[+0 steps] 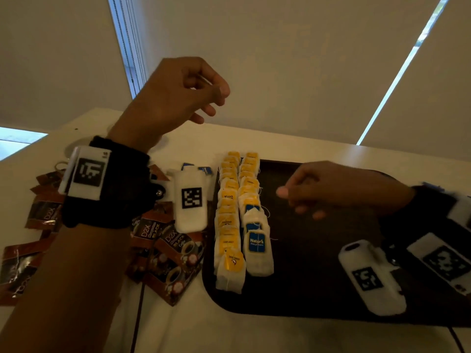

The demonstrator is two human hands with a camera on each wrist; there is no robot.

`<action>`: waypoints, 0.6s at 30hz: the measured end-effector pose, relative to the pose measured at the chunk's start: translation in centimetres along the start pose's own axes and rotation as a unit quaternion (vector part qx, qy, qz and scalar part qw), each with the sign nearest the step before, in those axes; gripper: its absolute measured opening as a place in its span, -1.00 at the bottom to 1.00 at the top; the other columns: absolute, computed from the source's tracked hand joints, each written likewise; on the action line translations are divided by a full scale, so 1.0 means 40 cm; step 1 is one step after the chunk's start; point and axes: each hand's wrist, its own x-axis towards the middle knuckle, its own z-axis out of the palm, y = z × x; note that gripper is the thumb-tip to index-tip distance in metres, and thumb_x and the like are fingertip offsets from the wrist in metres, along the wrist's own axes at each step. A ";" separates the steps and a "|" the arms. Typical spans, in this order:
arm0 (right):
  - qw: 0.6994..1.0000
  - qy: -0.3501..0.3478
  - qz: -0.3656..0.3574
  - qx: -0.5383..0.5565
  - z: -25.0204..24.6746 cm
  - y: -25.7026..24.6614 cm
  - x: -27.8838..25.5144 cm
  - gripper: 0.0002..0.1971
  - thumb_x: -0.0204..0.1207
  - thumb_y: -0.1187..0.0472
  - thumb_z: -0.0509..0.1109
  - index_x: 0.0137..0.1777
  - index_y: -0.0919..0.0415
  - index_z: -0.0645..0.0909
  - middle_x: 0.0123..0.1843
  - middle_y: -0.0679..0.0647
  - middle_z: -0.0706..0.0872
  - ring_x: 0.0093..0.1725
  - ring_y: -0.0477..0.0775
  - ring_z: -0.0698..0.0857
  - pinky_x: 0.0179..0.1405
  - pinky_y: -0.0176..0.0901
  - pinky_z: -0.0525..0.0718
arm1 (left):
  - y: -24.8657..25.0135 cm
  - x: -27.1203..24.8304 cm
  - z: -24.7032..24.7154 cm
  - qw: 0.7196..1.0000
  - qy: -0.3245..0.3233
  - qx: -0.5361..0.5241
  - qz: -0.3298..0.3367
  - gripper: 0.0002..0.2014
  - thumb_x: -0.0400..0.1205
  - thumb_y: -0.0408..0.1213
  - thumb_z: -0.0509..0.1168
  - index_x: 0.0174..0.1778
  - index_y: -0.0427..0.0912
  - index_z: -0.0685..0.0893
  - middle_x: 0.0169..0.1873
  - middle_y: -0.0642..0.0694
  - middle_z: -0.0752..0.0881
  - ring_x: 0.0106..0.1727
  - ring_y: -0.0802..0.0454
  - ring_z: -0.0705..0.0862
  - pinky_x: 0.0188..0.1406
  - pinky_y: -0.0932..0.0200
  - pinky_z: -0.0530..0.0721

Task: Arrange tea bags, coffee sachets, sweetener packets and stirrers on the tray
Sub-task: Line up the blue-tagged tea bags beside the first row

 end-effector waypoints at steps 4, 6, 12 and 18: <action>0.985 0.043 -0.065 0.154 -0.078 0.065 -0.029 -0.50 0.13 -0.15 0.46 0.04 0.11 0.66 -0.09 0.06 0.83 -0.08 -0.01 0.81 -0.17 -0.14 0.75 | -0.030 0.000 -0.044 0.998 0.035 0.022 -0.043 -0.86 0.63 -0.29 0.32 0.05 -0.23 0.69 -0.16 -0.09 0.77 -0.27 0.15 0.72 -0.32 0.32 0.72; 0.972 0.055 -0.093 0.207 -0.111 0.105 -0.041 -0.41 -0.04 -0.27 0.59 -0.06 0.08 0.71 -0.07 0.09 0.83 -0.07 0.02 0.82 -0.24 -0.15 0.75 | -0.052 0.014 -0.058 0.995 0.045 0.039 -0.084 -0.87 0.63 -0.35 0.31 0.05 -0.27 0.70 -0.16 -0.16 0.76 -0.28 0.11 0.72 -0.32 0.31 0.73; 0.962 0.097 -0.109 0.230 -0.201 0.195 -0.040 -0.16 -0.55 -0.41 0.65 -0.16 -0.04 0.76 -0.11 0.08 0.83 -0.15 0.02 0.83 -0.44 -0.27 0.72 | -0.147 0.112 -0.024 0.897 -0.209 0.277 -0.273 -0.72 0.56 -0.20 0.42 0.13 -0.24 0.68 0.04 -0.23 0.72 -0.14 0.02 0.68 -0.39 0.22 0.69; 0.967 0.077 -0.105 0.218 -0.255 0.243 -0.040 -0.15 -0.52 -0.43 0.65 -0.10 -0.12 0.75 -0.08 0.04 0.83 -0.13 0.05 0.83 -0.39 -0.18 0.74 | -0.212 0.134 0.027 0.791 -0.314 0.423 -0.311 -0.52 0.60 -0.04 0.35 0.42 -0.07 0.48 0.34 -0.07 0.43 0.32 -0.09 0.45 0.11 0.02 0.64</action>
